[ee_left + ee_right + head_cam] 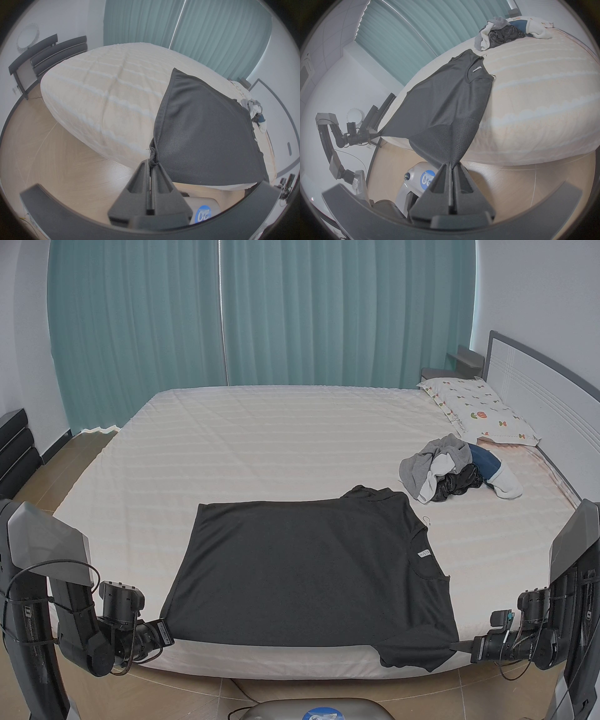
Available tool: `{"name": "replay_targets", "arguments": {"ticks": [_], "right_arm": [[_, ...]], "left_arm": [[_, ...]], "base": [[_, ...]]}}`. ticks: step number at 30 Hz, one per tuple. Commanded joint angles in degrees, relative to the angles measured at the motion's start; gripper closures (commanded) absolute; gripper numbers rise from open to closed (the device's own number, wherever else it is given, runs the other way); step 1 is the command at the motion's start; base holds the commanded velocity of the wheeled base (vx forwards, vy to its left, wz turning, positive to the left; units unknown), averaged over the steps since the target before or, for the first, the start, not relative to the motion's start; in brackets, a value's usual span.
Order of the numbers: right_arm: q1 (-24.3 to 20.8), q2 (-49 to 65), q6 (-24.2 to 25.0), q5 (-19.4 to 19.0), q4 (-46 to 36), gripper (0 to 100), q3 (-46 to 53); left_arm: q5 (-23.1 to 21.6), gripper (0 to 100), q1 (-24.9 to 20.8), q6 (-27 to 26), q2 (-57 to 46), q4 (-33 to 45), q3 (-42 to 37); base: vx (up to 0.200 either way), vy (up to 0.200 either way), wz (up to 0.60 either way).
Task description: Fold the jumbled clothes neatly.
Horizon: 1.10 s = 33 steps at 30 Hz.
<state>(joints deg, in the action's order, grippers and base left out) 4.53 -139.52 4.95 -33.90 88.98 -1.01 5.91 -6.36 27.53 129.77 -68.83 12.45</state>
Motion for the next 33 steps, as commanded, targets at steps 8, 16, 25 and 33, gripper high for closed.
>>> {"name": "replay_targets", "arguments": {"ticks": [8, 16, 25, 33], "right_arm": [[1.5, 2.4, -5.8, -0.2, -5.8, 100, 1.0], [1.9, 8.0, -10.0, -0.1, -15.3, 100, 1.0], [1.9, 11.7, -13.8, -0.1, -23.9, 100, 1.0], [1.4, 15.6, -15.6, -0.1, -28.9, 100, 1.0]], "left_arm": [[0.1, 100, 0.0, -3.9, -0.9, -0.1, -3.4], [0.0, 100, 0.0, -7.4, -1.0, -0.3, -5.8], [0.2, 100, 0.0, -15.0, -1.6, -0.1, -10.8], [0.2, 100, 0.3, -17.4, -2.4, 0.8, -12.1]], "base": [[0.0, 0.0, 0.0], [0.0, 0.0, 0.0], [0.0, 0.0, 0.0], [0.0, 0.0, 0.0]]}}
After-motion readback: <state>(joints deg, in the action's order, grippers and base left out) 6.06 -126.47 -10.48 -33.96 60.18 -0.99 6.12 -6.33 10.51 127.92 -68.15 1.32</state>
